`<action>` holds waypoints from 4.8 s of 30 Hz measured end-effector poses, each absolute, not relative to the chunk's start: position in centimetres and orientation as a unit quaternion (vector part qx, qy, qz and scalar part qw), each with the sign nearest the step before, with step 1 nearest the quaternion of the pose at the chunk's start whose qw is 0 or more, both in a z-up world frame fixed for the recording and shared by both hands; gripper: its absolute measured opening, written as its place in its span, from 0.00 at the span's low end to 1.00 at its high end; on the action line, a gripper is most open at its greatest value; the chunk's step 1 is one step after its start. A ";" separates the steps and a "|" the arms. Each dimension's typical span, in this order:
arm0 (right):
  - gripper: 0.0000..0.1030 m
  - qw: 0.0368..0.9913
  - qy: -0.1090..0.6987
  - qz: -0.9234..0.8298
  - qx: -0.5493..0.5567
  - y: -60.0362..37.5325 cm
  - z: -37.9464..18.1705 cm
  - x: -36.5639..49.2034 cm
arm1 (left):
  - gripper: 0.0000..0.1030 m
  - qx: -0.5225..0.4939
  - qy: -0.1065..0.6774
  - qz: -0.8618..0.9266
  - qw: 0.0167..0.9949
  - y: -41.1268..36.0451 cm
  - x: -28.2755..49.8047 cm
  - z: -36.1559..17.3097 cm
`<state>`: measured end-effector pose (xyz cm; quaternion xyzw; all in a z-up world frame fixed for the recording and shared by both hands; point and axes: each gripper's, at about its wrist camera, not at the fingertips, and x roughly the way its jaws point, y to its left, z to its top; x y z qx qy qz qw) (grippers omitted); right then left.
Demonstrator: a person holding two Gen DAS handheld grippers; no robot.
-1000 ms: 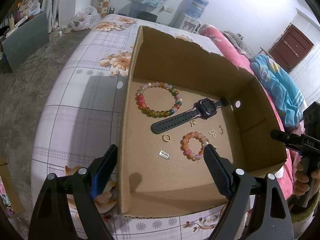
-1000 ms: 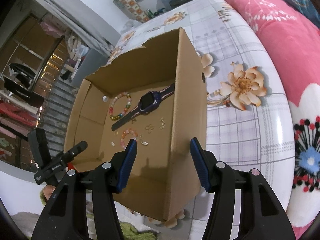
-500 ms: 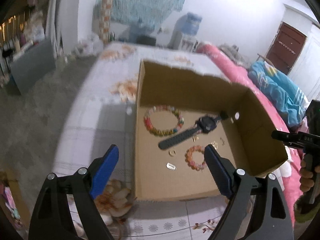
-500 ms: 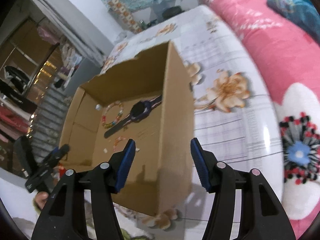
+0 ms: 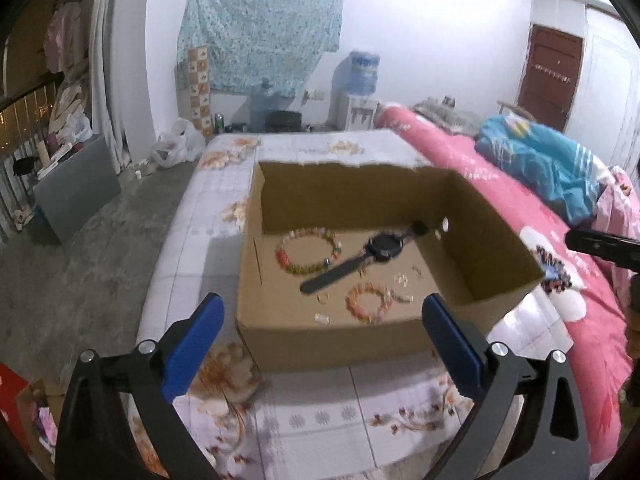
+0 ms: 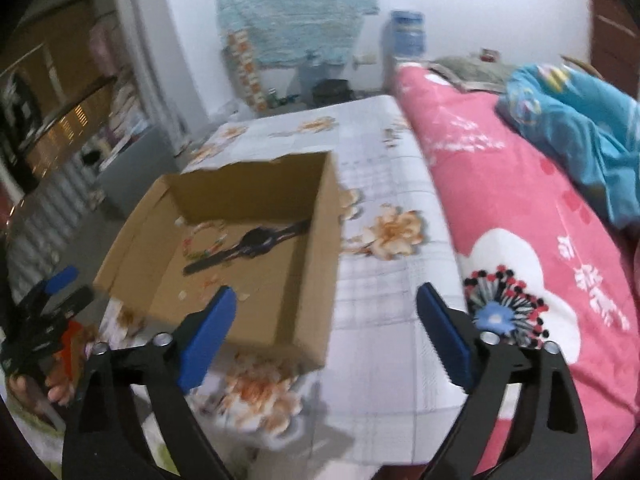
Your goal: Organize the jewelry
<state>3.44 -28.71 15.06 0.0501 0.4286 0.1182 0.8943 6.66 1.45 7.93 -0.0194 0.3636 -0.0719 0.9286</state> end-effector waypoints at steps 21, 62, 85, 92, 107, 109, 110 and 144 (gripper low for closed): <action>0.91 0.810 0.568 0.140 0.044 -20.4 6.9 4.5 | 0.95 0.016 0.496 0.023 0.868 -0.8 8.3 1.9; 0.91 0.834 0.540 0.106 0.043 -20.5 7.9 4.6 | 0.95 0.019 0.503 0.037 0.863 -0.7 8.6 2.0; 0.91 0.831 0.545 0.101 0.047 -20.8 7.6 4.7 | 0.95 0.009 0.520 0.020 0.854 -0.9 8.7 1.9; 0.91 0.831 0.545 0.101 0.048 -20.9 7.6 4.8 | 0.95 0.008 0.521 0.020 0.853 -1.0 8.8 1.9; 0.91 0.831 0.545 0.100 0.049 -21.0 7.6 4.9 | 0.95 0.009 0.521 0.019 0.853 -1.1 8.8 2.0; 0.91 0.831 0.545 0.100 0.049 -21.0 7.6 4.9 | 0.95 0.009 0.521 0.019 0.853 -1.2 8.8 2.0; 0.91 0.831 0.545 0.100 0.049 -20.9 7.6 4.9 | 0.95 0.009 0.521 0.019 0.853 -1.1 8.8 2.0; 0.91 0.831 0.545 0.099 0.050 -20.7 7.5 4.8 | 0.95 0.008 0.522 0.018 0.853 -1.1 8.8 1.9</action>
